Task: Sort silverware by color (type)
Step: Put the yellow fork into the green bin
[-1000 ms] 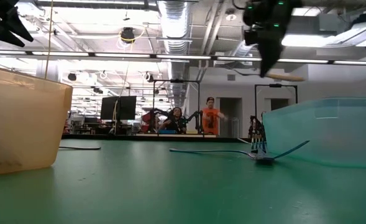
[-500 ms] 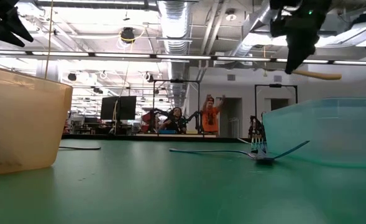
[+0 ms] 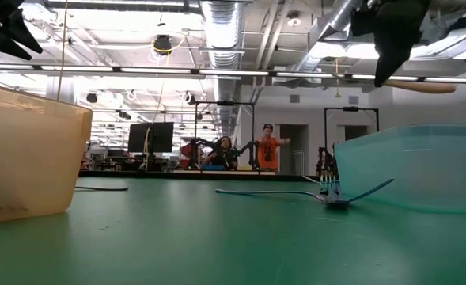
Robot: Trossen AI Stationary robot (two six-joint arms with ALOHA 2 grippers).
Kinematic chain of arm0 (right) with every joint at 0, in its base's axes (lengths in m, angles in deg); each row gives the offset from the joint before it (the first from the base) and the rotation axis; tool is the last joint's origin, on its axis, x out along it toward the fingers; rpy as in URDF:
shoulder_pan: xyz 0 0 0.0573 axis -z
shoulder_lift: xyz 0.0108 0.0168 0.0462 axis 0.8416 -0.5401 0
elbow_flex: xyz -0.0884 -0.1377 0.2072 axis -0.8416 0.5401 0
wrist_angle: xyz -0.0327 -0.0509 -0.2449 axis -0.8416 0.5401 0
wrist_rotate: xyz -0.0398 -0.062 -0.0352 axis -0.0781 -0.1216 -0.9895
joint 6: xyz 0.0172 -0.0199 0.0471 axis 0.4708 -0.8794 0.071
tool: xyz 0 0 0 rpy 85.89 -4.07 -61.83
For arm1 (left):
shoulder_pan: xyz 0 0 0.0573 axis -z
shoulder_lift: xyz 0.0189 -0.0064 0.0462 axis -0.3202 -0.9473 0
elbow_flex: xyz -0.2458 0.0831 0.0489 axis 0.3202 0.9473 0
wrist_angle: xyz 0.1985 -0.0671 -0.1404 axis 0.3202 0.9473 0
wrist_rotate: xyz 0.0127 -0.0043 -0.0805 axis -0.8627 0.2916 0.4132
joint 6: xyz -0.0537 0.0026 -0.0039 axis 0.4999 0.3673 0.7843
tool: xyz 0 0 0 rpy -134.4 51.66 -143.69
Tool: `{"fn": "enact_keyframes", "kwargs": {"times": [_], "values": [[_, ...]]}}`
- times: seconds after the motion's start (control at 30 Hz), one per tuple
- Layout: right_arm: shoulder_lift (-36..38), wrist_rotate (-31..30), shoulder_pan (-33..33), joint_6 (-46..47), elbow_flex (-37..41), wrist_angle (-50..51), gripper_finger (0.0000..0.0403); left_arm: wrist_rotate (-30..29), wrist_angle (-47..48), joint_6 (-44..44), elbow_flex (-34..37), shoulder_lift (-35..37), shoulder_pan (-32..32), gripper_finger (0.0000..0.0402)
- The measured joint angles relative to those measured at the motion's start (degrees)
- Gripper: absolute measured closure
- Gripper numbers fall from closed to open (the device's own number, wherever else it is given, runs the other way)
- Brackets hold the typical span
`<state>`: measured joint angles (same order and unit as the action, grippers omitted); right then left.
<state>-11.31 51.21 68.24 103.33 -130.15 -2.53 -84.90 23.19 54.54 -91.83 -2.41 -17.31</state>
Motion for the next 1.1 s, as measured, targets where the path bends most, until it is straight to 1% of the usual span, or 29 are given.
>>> {"fn": "enact_keyframes", "kwargs": {"times": [0.37, 0.5, 0.8, 1.1], "values": [[-0.29, -2.02, -14.15, 10.14, 0.00, 0.81, 0.0347, 0.01, -0.01, 2.13, 0.02, -0.01, 0.00, 0.0243], [-1.12, -3.25, -19.19, 12.50, 0.79, 0.25, 0.0347, 0.00, 0.00, 2.25, 0.02, -0.02, 0.00, 0.0243], [-1.17, -3.67, -28.20, 20.66, 12.16, -6.20, 0.0347, -0.11, 0.00, 2.49, 0.02, -0.02, 0.00, 0.0243], [-1.12, -2.46, -36.25, 23.65, 21.00, -15.59, 0.0347, -0.17, 0.00, 3.03, 0.04, -0.02, 0.00, 0.0243]]}}
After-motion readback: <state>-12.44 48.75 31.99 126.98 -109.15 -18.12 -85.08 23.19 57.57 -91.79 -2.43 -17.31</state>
